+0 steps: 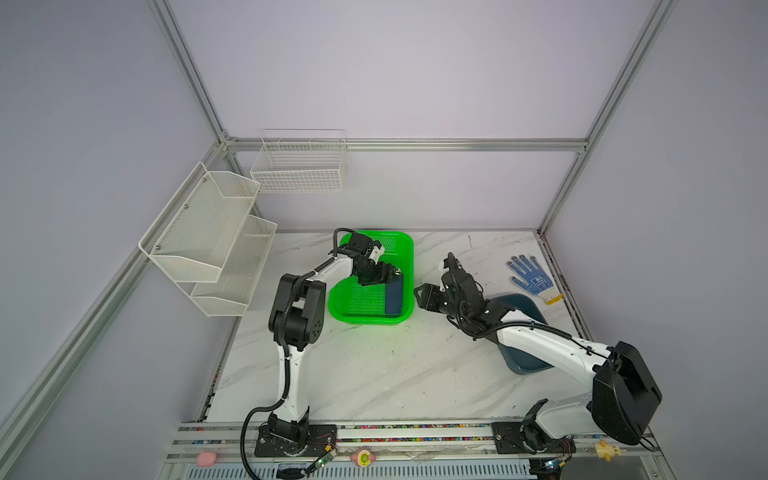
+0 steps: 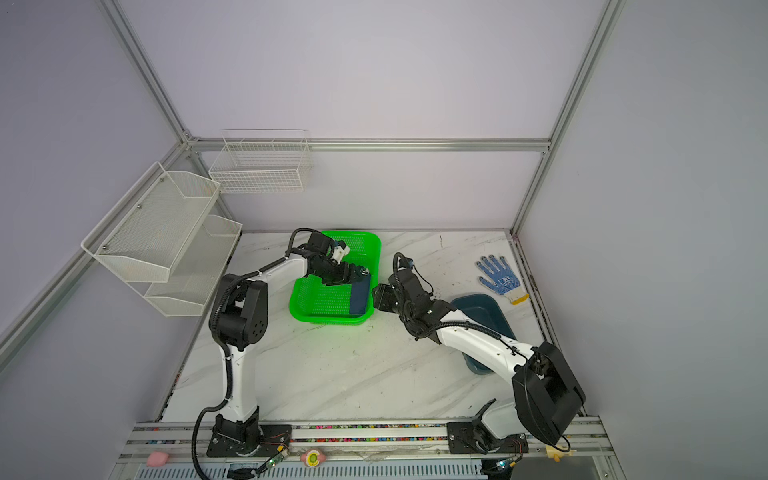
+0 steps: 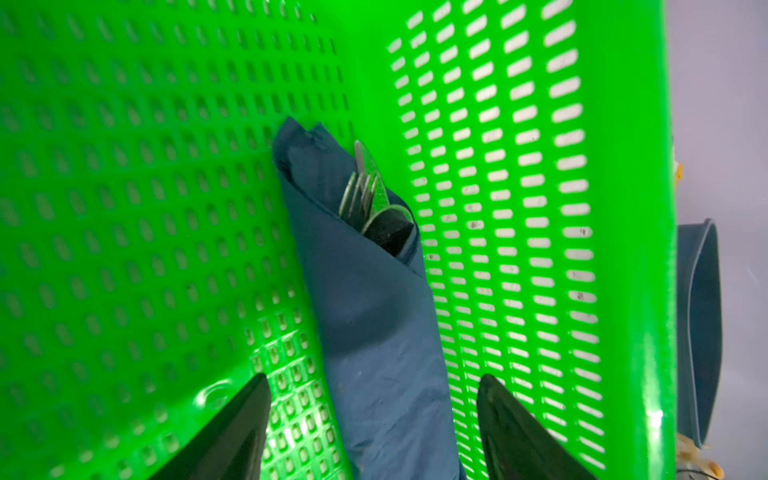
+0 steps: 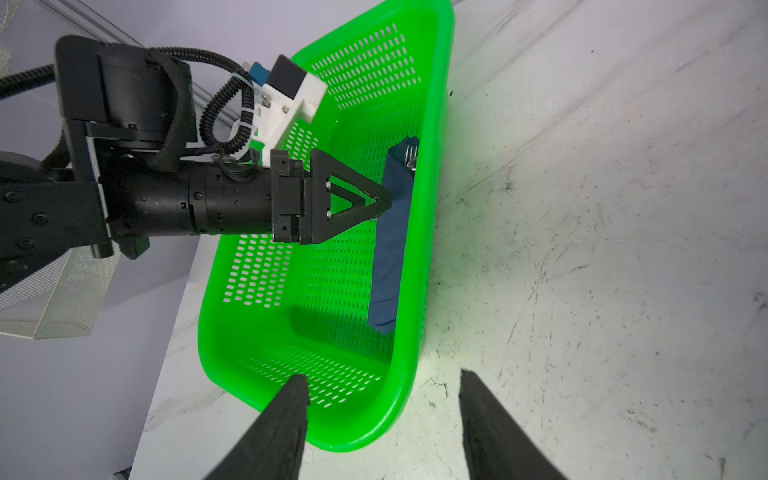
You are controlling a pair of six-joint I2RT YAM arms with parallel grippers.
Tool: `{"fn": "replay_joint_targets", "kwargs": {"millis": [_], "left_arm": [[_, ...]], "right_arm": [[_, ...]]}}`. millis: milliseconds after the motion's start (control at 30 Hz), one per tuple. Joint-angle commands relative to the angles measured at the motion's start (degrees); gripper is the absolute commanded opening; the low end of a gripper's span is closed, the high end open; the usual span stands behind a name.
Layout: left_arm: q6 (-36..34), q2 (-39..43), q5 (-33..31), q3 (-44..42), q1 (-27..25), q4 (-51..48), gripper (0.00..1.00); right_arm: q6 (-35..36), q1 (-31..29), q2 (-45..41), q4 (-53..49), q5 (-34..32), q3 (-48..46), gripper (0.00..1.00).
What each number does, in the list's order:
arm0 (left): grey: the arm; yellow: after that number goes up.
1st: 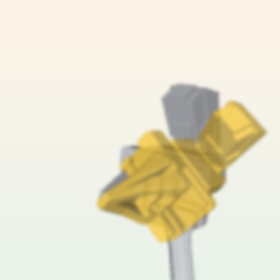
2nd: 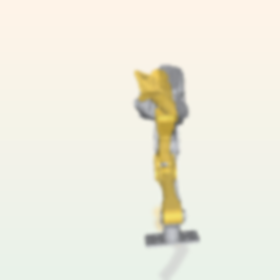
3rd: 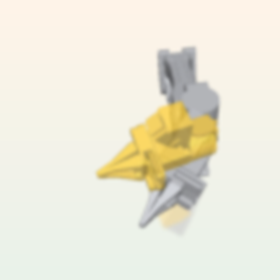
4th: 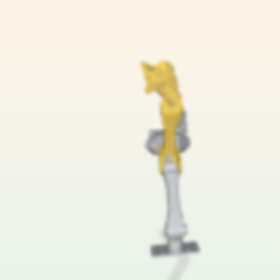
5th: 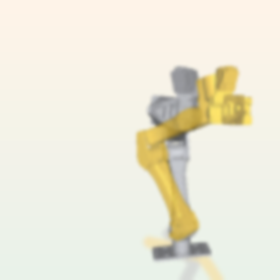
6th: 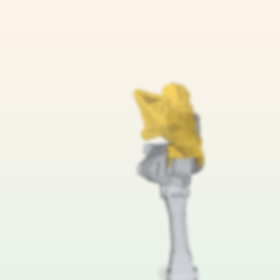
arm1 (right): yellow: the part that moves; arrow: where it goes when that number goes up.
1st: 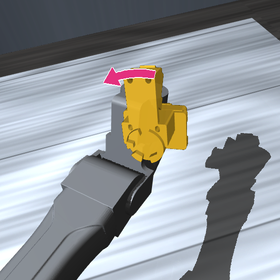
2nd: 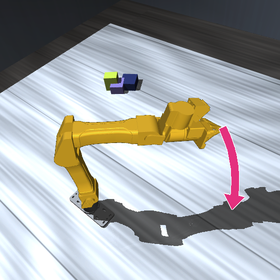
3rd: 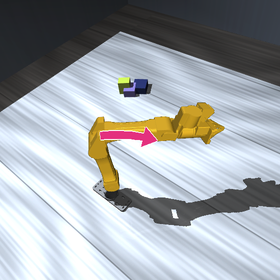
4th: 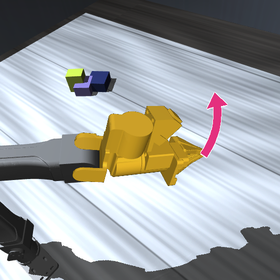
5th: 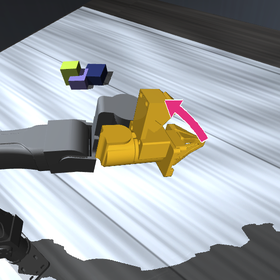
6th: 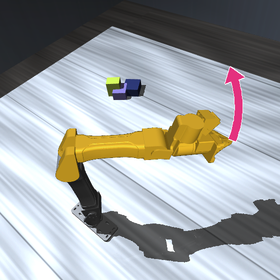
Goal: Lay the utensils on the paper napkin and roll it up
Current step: 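Lower the roll into the green basket with the left gripper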
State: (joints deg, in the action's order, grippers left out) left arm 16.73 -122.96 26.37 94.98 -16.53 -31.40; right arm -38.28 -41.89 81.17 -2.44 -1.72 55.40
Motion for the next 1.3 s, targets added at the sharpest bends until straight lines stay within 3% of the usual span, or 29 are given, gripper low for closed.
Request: {"fn": "replay_joint_targets", "kwargs": {"millis": [0,167,667,767,1067,1267], "left_arm": [[0.61,2.37,-5.37,1.64,0.01,0.2,0.72],[3.36,-1.84,-4.8,5.51,-0.07,0.11,0.62],[5.18,-9.84,-11.47,14.85,-3.1,-3.44,0.58],[5.15,-11.65,-14.4,16.54,-3.58,-5.93,0.49],[4.97,-11.48,-17.47,12.63,-3.94,-6.72,0.32],[4.29,-11.51,-15.13,12.25,-4.03,-6.88,0.32]], "right_arm": [[-0.55,0.19,-1.02,-0.77,-0.32,0.85,0.6],[-0.48,0.17,0.08,-0.29,0.46,0.85,0.6],[-0.57,0.14,2.0,0.19,1.63,1.01,0.6],[-0.49,0.16,2.07,0.09,1.72,0.95,0.6],[-0.31,0.14,1.89,-0.33,1.54,0.67,0.6],[-0.21,0.14,1.87,-0.4,1.63,0.77,0.6]]}}
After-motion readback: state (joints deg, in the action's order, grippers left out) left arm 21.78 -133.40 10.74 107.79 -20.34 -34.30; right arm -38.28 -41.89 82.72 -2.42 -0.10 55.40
